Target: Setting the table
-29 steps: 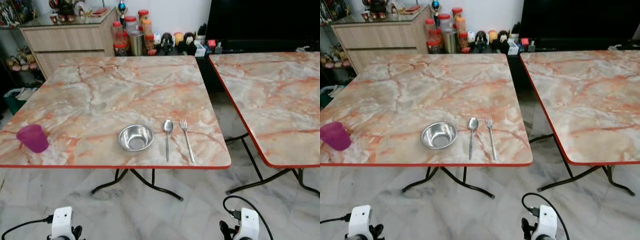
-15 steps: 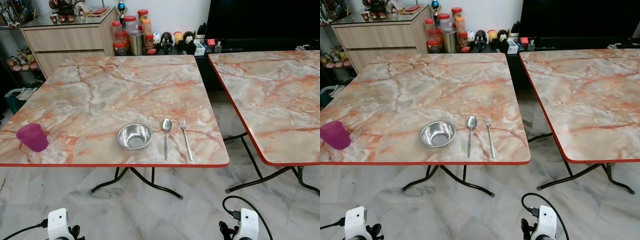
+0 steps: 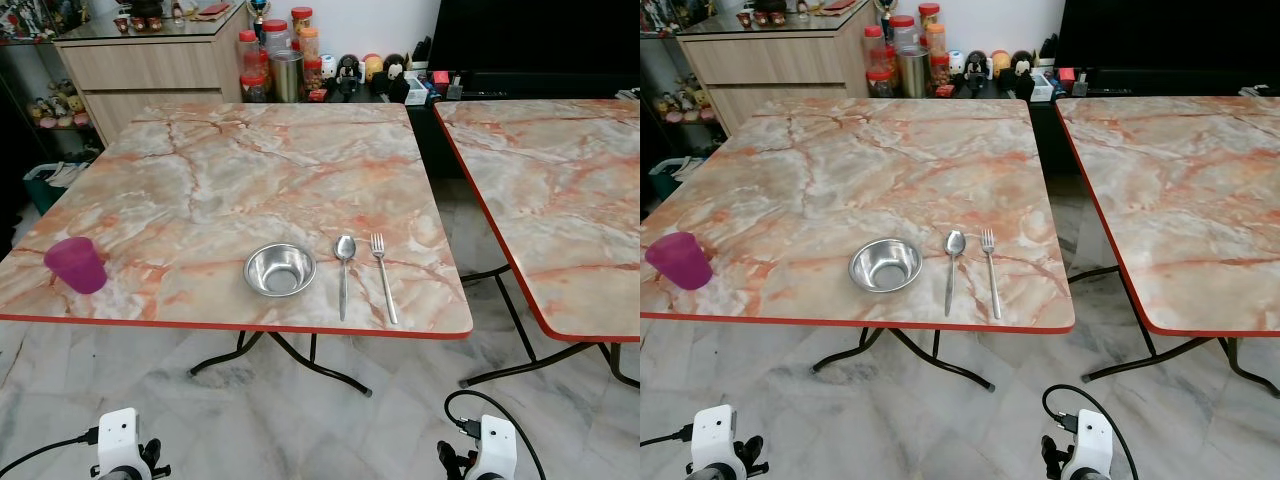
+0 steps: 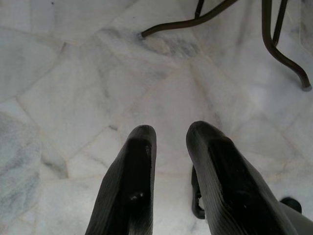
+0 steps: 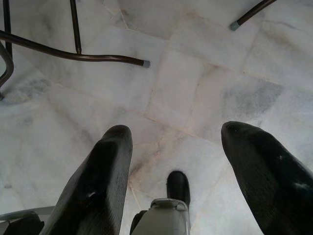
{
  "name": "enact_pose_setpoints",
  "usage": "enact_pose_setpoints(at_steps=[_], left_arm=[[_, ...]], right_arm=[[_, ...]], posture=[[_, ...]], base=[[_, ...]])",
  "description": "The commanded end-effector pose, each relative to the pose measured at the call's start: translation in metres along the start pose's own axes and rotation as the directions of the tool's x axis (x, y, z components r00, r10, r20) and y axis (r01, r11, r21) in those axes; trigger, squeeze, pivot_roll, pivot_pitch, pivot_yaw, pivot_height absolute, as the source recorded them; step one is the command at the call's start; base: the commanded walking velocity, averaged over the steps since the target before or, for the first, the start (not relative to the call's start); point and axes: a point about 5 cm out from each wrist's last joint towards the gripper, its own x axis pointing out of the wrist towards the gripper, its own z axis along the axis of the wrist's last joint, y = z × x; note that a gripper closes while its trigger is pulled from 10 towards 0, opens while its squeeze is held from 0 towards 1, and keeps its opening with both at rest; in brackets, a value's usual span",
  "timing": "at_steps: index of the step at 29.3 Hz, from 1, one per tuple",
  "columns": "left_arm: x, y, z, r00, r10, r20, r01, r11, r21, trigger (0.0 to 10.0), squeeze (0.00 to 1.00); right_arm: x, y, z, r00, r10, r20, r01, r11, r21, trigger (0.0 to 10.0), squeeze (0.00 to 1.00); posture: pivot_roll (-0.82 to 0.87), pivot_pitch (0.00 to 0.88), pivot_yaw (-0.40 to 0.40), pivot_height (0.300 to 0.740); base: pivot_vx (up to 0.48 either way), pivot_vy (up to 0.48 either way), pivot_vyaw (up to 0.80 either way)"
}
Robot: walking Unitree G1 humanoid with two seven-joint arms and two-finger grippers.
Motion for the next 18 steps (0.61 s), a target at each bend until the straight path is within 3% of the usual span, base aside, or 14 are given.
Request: enact_pose_setpoints(at_steps=[1, 7, 11, 18], left_arm=[[0.0, 0.003, 0.001, 1.0, 0.005, -0.007, -0.005, 1.0, 0.016, 10.0, 0.0], [0.0, 0.004, 0.003, 1.0, 0.001, 0.001, -0.001, 1.0, 0.03, 10.0, 0.0], [0.0, 0.003, 0.011, 0.998, -0.012, 0.058, 0.003, 0.989, 0.145, 10.0, 0.0], [0.0, 0.002, 0.016, 0.996, -0.02, 0.092, 0.001, 0.979, 0.206, 10.0, 0.0]], right_arm=[[0.001, 0.0, 0.003, 1.0, -0.011, 0.008, 0.011, 1.0, 0.004, 10.0, 0.0], [0.001, 0.0, 0.003, 0.999, -0.03, 0.022, 0.03, 0.999, 0.03, 10.0, 0.0], [0.001, 0.0, 0.004, 0.999, -0.04, 0.025, 0.039, 0.999, 0.028, 10.0, 0.0], [0.001, -0.001, 0.004, 0.999, -0.047, 0.022, 0.047, 0.999, 0.022, 10.0, 0.0]], posture=[[0.12, 0.008, 0.016, 0.736], [0.12, 0.005, 0.019, 0.736], [0.13, 0.009, 0.008, 0.736], [0.13, 0.002, 0.007, 0.736]], base=[[0.0, 0.0, 0.0], [0.0, 0.0, 0.0], [0.0, 0.0, 0.0], [0.0, 0.0, 0.0]])
